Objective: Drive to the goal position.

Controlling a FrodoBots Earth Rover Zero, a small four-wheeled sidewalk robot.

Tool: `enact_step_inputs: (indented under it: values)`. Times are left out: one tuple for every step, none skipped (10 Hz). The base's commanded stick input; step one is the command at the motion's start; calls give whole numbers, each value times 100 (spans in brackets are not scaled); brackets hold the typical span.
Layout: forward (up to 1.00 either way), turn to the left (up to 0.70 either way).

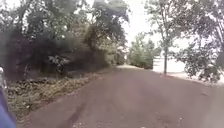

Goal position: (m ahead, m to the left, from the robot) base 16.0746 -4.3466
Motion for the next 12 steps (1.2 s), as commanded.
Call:
enact_step_inputs:
  values:
    - [70,-1]
    - [70,-1]
    - [70,-1]
    - [70,-1]
    - [70,-1]
    - [70,-1]
    - [70,-1]
    - [70,-1]
    - [70,-1]
    - [70,-1]
    - [70,-1]
    - [70,-1]
